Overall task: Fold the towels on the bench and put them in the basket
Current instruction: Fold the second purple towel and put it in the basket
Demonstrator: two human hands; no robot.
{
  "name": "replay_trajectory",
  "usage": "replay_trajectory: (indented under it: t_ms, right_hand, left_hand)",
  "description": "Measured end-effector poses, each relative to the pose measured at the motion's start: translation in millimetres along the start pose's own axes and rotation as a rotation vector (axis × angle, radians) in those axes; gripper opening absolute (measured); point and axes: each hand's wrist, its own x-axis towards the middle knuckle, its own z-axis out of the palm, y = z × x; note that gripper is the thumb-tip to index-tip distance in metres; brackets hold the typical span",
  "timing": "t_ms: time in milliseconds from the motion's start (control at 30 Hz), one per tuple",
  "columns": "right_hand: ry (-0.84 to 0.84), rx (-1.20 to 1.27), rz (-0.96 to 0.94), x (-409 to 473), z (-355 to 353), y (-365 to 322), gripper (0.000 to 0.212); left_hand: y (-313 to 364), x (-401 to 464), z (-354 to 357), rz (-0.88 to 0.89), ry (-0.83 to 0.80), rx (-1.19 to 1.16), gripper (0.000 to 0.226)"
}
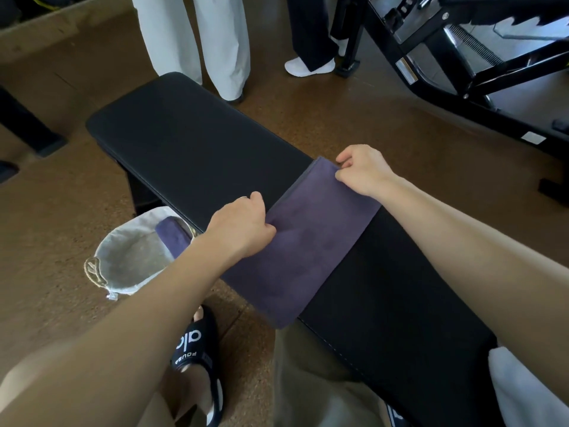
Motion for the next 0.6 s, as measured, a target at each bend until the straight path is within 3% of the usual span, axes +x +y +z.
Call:
replay_trajectory:
  t_ms: [233,600]
  right_hand:
    - [-0.050,-0.146,-0.215,43,13,-57,0.017]
    - [-0.050,-0.264,-0.500,75,73,-152,0.022]
  left_hand:
    - [-12,-10,4,-0.017,0.073,-0.006,0.020]
    - [-25,-32,13,-0.060,0.147,-0.053,0.022]
